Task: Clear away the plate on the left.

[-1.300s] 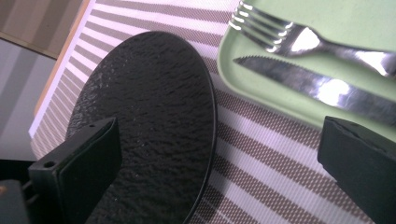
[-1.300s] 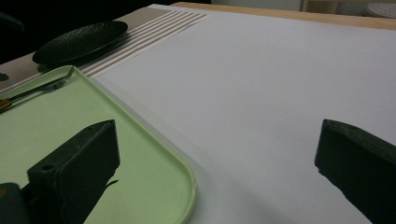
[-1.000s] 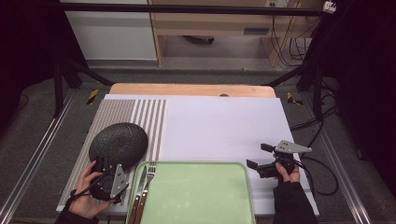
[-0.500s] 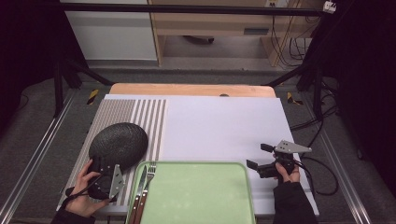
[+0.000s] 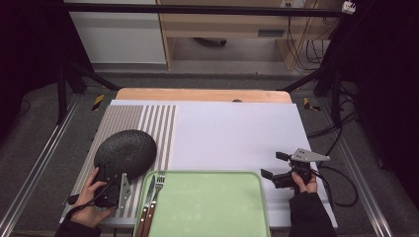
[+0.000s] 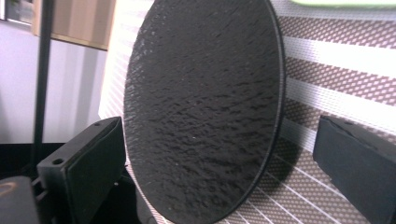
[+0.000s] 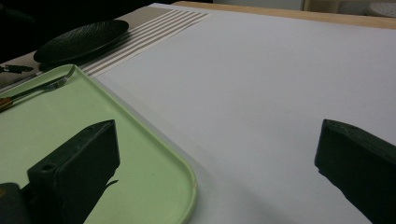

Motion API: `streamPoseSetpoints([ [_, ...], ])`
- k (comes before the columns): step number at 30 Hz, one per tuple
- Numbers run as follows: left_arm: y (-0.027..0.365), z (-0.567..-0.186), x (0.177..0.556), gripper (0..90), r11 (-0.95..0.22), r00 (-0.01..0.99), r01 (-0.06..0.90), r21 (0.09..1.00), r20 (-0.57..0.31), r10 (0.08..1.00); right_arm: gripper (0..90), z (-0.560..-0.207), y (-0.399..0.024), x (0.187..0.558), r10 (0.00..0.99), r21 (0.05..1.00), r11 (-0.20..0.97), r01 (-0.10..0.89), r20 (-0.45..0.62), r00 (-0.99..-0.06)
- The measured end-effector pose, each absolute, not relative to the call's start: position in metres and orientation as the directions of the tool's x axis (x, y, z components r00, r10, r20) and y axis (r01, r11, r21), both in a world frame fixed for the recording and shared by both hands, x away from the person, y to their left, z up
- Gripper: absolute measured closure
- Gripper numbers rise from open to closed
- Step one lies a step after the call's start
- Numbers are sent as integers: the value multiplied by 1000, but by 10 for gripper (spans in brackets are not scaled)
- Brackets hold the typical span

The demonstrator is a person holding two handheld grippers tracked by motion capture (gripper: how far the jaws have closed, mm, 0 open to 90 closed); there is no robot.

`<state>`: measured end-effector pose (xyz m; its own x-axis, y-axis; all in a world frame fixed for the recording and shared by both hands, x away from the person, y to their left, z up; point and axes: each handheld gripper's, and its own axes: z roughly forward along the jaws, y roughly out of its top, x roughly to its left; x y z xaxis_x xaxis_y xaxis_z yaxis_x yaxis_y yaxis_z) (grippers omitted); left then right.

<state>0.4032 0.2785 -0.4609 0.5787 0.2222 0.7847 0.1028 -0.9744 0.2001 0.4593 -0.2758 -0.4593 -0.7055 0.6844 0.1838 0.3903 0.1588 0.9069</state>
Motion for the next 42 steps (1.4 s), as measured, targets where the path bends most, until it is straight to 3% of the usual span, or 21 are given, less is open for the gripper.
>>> streamPoseSetpoints([
  [18, 280, -473, 410, 152, -985, 542, 93, 148, 822, 175, 3, -459, -276, 459, 687, 906, 157, 394, 187, -702],
  [42, 279, -485, 410, 386, -994, 514, 34, 103, 851, 106, 4, -460, -276, 459, 687, 906, 158, 392, 184, -703],
])
